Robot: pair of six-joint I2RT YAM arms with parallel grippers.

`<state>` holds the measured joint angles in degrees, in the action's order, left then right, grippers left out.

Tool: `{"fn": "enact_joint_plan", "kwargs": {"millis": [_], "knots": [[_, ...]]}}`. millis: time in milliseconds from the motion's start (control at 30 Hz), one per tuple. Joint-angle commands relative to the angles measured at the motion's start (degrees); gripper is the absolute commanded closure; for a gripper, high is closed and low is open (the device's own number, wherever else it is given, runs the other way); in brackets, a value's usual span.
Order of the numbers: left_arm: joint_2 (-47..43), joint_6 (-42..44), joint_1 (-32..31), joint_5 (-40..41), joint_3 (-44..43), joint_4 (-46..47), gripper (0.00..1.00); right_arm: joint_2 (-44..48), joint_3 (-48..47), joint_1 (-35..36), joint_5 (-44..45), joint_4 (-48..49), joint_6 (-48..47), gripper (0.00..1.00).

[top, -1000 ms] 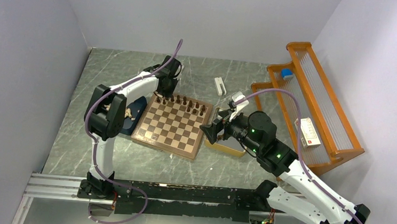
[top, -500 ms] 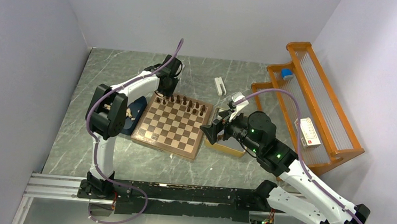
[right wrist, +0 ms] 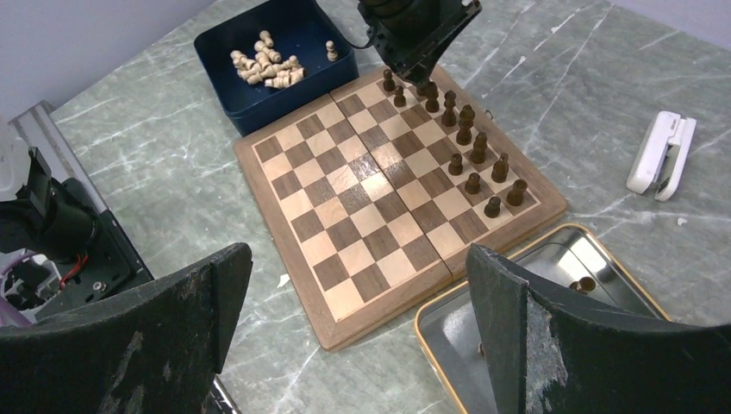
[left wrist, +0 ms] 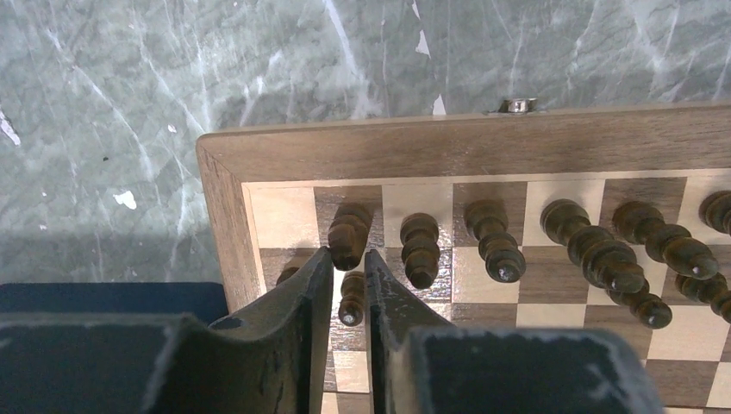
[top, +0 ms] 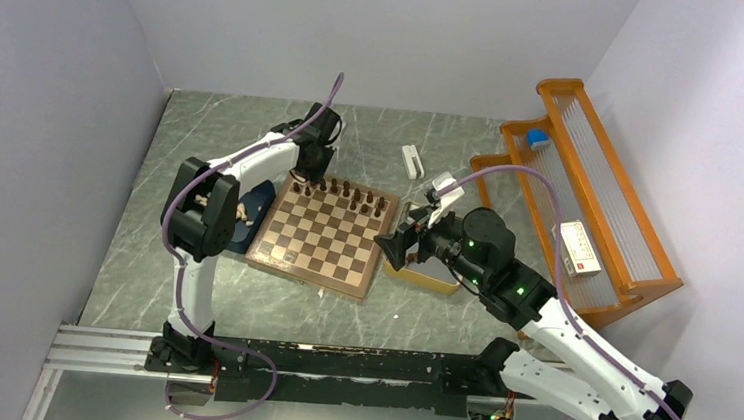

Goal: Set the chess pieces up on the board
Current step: Place the chess piece on the chessboard.

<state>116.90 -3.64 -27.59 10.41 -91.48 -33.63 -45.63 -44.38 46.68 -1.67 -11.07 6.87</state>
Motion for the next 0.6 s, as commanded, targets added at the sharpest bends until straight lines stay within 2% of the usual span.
{"fn": "enact_joint_plan", "kwargs": {"millis": [0,67,300,433,567], "knots": [[0.1,0.0,-0.4,0.3,-2.8,-2.5,0.72,0.0,-0.8,0.0,0.6,0.1,0.5,0.00],[-0.4,-0.2,-0.4,0.1,-3.0,-1.9,0.67,-0.2,-0.9,0.0,0.4,0.1,0.9,0.00],[-1.4,-0.8,-0.4,-1.4,-7.9,-2.8,0.61,-1.6,-1.9,0.0,1.5,-1.1,2.8,0.00],[-3.2,-1.4,-0.4,-3.7,-8.3,-3.1,0.60,-1.2,-2.8,0.0,4.5,-2.4,4.1,0.00],[-6.7,-2.8,-0.4,-9.3,-6.8,-1.2,0.58,0.0,-3.0,0.0,11.8,-4.1,7.8,0.00]]}}
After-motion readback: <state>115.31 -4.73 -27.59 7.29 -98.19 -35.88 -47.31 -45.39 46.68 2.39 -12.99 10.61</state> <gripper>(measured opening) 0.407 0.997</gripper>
